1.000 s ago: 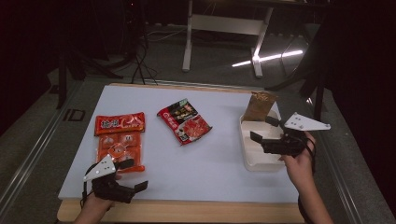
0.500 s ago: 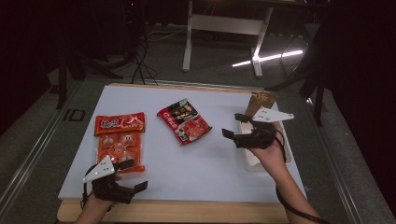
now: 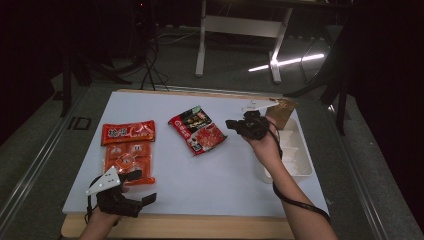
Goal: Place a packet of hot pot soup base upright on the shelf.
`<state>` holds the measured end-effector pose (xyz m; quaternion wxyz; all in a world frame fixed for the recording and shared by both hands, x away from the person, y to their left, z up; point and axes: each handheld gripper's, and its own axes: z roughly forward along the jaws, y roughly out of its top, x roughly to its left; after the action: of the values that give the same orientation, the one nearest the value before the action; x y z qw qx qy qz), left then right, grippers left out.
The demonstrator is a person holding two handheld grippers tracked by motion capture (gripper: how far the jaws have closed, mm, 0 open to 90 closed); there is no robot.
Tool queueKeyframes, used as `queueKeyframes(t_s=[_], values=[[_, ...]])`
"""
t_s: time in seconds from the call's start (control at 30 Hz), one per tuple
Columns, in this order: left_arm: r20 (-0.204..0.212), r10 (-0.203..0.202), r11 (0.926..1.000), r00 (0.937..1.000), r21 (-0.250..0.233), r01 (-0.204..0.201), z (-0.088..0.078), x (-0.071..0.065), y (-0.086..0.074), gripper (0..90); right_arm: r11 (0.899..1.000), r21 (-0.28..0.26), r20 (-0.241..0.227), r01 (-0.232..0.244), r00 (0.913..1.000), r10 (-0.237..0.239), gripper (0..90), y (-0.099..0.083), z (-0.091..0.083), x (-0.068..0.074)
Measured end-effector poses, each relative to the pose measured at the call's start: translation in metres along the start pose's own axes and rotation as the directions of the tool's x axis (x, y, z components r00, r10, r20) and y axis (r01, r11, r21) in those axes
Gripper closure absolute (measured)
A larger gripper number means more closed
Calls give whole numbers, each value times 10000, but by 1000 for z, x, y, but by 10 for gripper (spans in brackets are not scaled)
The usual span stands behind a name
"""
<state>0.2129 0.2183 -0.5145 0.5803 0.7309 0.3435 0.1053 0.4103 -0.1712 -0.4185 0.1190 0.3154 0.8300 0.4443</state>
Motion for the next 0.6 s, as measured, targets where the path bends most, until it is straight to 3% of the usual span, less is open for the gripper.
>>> queueKeyframes(t_s=[0.17,0.33,0.47,0.6], values=[[3,15,10000,10000,9,-15,-1,0,0,9,9993,-30,278,-366,9989,367,900,2,20,-6],[52,6,10000,10000,48,-6,0,0,0,9,9971,-117,1047,-748,9916,756,900,-2,40,-11],[83,31,10000,10000,65,-31,0,0,-1,9,9968,297,1528,-748,9858,695,900,-8,56,-15],[105,12,10000,9999,83,-13,0,0,-1,9,9921,614,1789,-1097,9791,972,900,-15,72,-20]])
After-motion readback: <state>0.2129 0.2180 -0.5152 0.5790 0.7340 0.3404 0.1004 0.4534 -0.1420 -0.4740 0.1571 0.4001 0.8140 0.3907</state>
